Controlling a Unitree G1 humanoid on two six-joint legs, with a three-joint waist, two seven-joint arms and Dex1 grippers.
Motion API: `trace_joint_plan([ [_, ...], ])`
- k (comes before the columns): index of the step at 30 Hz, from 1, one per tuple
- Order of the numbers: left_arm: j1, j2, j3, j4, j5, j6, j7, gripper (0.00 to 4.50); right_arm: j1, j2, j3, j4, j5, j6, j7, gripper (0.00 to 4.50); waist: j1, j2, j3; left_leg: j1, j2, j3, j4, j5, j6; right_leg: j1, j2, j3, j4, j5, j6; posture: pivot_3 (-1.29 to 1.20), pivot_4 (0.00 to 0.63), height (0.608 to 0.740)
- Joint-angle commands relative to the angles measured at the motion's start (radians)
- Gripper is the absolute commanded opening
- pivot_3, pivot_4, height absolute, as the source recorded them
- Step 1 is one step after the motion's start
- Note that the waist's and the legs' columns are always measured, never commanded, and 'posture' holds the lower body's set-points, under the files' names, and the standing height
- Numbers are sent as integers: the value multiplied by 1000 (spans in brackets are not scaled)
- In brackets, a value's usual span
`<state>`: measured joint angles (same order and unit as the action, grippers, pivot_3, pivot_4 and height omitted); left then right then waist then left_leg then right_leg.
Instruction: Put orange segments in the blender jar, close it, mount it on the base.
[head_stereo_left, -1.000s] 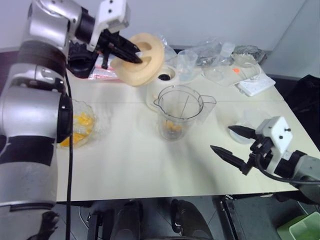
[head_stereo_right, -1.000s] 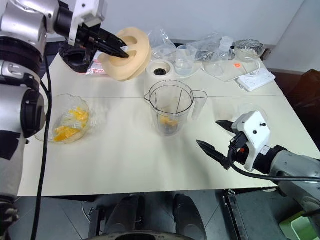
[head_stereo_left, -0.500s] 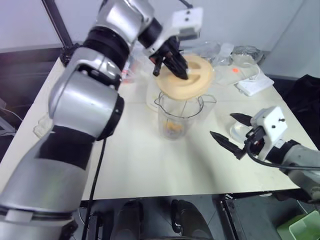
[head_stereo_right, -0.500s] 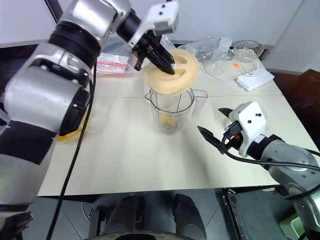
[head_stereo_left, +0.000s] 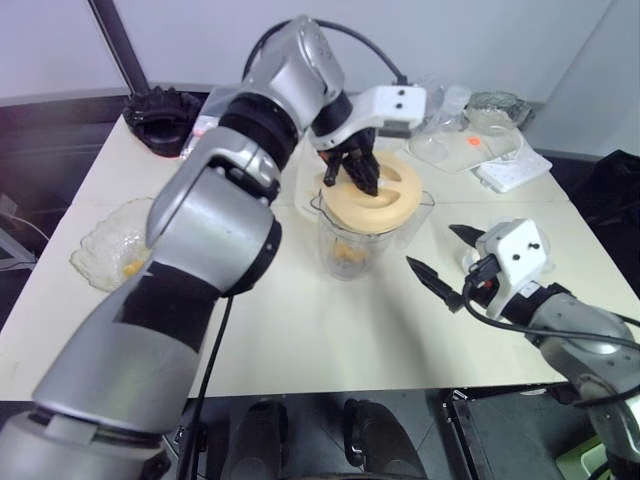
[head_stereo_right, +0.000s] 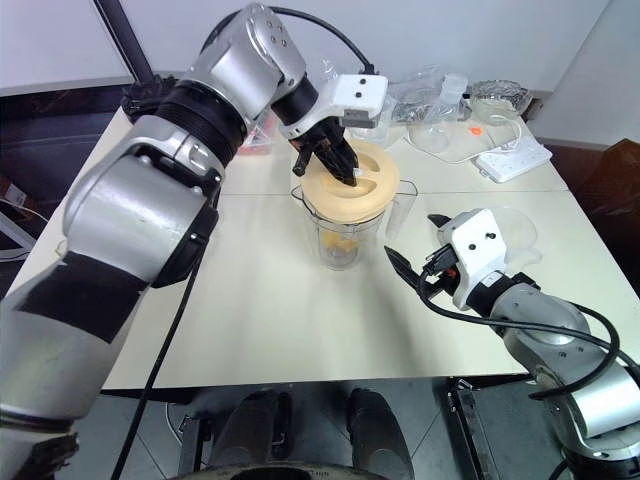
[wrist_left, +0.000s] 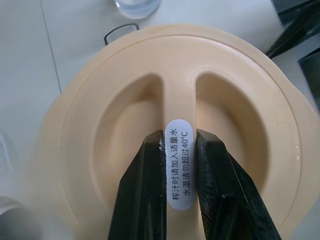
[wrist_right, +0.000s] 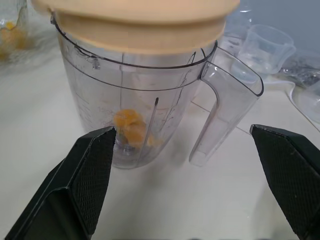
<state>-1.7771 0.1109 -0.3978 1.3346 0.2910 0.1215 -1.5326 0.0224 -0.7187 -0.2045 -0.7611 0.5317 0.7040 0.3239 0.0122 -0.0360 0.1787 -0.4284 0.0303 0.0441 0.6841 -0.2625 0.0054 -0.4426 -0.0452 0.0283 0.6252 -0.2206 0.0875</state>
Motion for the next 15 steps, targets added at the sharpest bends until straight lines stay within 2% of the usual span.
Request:
trace_joint_plan([
  [1, -4, -9, 4, 2, 25, 1, 43, 228, 16, 23, -27, -51, -19, -14, -17, 4500, 0, 0, 0, 0, 0, 0, 0, 0, 0, 0, 0, 0, 0, 0, 0, 0, 150, 740],
  [10, 31, -20, -4, 20, 74, 18, 69, 228, 31, 75, 11, -58, -68, -21, -37, 4500, 0, 0, 0, 2, 0, 0, 1, 0, 0, 1, 0, 0, 3, 0, 0, 0, 150, 740],
  [15, 69, -17, -30, 23, 107, -4, 67, 228, -40, 142, 105, 55, -153, -81, -64, 4500, -2, 1, -1, 5, 0, 0, 2, 0, 0, 3, 0, 0, 4, 0, -1, 0, 150, 740],
])
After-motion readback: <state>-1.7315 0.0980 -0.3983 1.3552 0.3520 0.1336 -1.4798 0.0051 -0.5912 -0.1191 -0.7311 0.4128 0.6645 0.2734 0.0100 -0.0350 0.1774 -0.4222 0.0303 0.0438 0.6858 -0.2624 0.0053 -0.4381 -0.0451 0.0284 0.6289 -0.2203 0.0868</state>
